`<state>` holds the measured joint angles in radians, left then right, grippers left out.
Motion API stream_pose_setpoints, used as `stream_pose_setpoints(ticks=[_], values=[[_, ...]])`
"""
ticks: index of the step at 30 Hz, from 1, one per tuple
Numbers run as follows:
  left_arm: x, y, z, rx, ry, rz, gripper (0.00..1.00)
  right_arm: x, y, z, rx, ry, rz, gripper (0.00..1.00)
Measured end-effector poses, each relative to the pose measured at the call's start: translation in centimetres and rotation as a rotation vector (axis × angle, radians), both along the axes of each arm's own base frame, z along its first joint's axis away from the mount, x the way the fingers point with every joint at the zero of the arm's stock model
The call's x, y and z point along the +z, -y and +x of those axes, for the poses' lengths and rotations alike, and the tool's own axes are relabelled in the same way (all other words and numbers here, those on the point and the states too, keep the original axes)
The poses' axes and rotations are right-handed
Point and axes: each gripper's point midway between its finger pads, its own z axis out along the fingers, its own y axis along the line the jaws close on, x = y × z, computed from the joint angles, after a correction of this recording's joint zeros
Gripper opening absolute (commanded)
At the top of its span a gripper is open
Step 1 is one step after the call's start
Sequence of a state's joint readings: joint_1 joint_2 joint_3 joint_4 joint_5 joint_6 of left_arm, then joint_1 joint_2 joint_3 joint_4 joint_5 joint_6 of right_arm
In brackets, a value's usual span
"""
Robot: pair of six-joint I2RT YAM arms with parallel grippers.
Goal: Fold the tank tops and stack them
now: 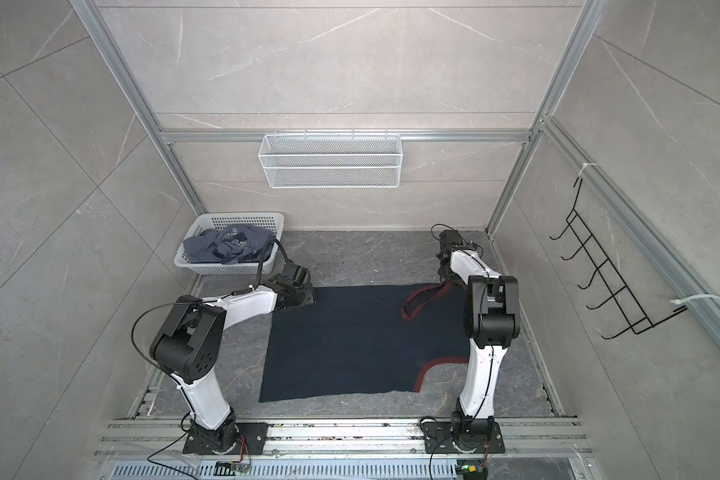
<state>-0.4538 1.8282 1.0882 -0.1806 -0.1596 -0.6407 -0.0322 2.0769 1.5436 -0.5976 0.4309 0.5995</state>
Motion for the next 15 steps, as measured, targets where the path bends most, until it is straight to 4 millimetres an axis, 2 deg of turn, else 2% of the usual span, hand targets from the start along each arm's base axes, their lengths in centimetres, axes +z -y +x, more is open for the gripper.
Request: stream_pose_setpoints(ticks=[2, 9, 12, 15], values=[[-0.5, -0.3, 0.0, 0.015, -0.008, 0.011, 0.63, -0.6, 0.5, -0.9, -0.022, -0.011, 0.004, 0.52], [-1.1, -1.5, -0.2, 0.077, -0.026, 0.037, 0.63, -2.4, 3.7, -6.2, -0.132, -0.038, 0.075, 0.54], [-1.2, -1.9, -0.1, 0.099, -0.019, 0.032, 0.63, -3.0, 4.5, -7.0, -0.161, 0.010, 0.169, 0.56], [-1.2, -2.0, 0.0, 0.113, -0.007, 0.027, 0.63, -3.7, 4.6, -6.5, -0.172, 0.080, 0.288, 0.58]])
